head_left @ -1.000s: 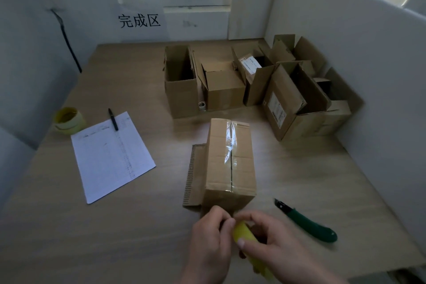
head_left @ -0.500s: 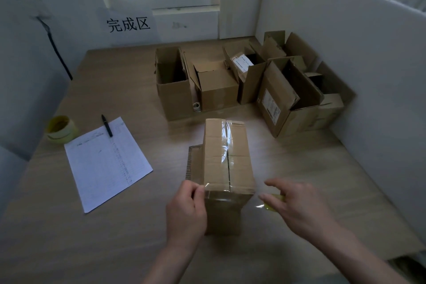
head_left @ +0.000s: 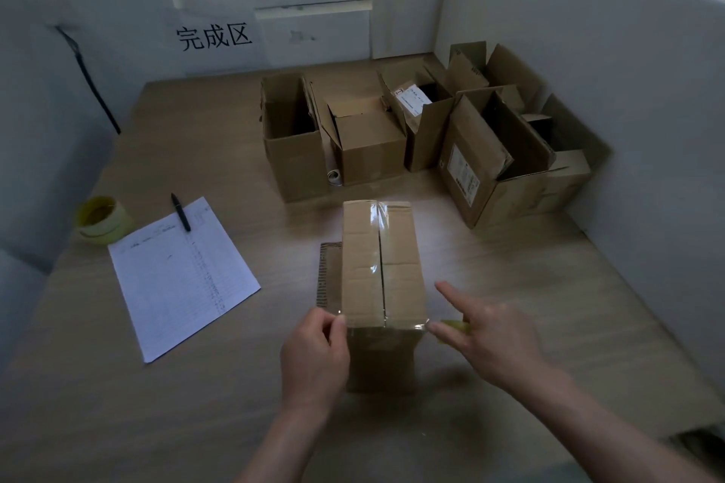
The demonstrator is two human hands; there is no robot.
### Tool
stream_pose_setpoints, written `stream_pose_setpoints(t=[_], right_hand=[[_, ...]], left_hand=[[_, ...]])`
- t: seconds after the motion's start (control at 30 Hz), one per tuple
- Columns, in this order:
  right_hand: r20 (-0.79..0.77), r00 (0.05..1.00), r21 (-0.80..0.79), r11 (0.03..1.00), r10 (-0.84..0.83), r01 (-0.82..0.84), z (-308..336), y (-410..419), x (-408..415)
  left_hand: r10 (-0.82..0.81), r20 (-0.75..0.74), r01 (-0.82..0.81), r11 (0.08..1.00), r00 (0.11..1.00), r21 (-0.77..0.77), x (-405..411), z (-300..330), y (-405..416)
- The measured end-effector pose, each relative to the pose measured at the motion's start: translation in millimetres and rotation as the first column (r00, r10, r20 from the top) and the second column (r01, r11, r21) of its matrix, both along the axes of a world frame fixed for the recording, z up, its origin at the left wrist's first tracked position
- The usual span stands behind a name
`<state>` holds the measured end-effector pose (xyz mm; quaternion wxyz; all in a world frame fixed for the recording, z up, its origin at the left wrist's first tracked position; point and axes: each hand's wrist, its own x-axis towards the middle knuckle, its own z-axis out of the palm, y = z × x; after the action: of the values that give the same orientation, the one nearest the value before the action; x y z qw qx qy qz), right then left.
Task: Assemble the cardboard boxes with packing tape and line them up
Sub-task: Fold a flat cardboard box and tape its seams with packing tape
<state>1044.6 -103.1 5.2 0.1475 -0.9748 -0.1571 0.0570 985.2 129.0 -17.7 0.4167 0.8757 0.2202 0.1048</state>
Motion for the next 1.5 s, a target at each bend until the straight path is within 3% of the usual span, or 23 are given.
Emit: stream_pose_setpoints(t=[0.17,0.23,0.3,0.37,0.47,0.53,0.73,0.93,1.2,1.4,1.5], right_hand=[[0.193,0.967,0.039,0.984,0.165,-0.175,-15,5,8],[0.215,0.950,0.043,0.969,0.228,-0.243,-19,6,12],[0.211,0.935,0.050,0.952,0.285,-0.302,-21,6,15],[0.194,0.927,0.053,0.940,0.322,-0.337,-21,6,18],[0.166,0.923,0.052,0.931,0.348,-0.361,-20,3,23],[0.158,0.924,0.058,0.930,0.350,-0.362,-19,1,26],[0.051,0.938,0.167,0.924,0.342,-0.345,-19,3,26],[0.157,0.933,0.189,0.918,0.323,-0.350,-21,13,30],[0.141,0.918,0.175,0.904,0.370,-0.391,-19,15,39],[0.024,0.948,0.248,0.917,0.316,-0.312,-9,17,32],[0.055,0.959,0.220,0.933,0.280,-0.285,-12,20,26]], left_hand=[[0.081,-0.092,-0.086,0.995,0.992,-0.043,15,6,12],[-0.076,0.031,0.071,0.989,0.997,0.127,21,8,22],[-0.399,0.110,0.334,0.865,0.910,0.375,28,7,24],[-0.613,-0.002,0.537,0.690,0.790,0.486,39,8,17],[-0.681,-0.283,0.694,0.458,0.676,0.555,58,0,8],[-0.697,-0.246,0.659,0.415,0.674,0.627,63,-9,9],[-0.737,0.036,0.511,0.502,0.675,0.698,65,-37,14],[-0.723,0.099,0.499,0.562,0.683,0.660,65,-34,11],[-0.715,0.075,0.542,0.590,0.695,0.598,67,-33,11],[-0.670,0.059,0.584,0.683,0.740,0.439,65,-29,12],[-0.527,0.146,0.469,0.830,0.837,0.303,61,-32,3]])
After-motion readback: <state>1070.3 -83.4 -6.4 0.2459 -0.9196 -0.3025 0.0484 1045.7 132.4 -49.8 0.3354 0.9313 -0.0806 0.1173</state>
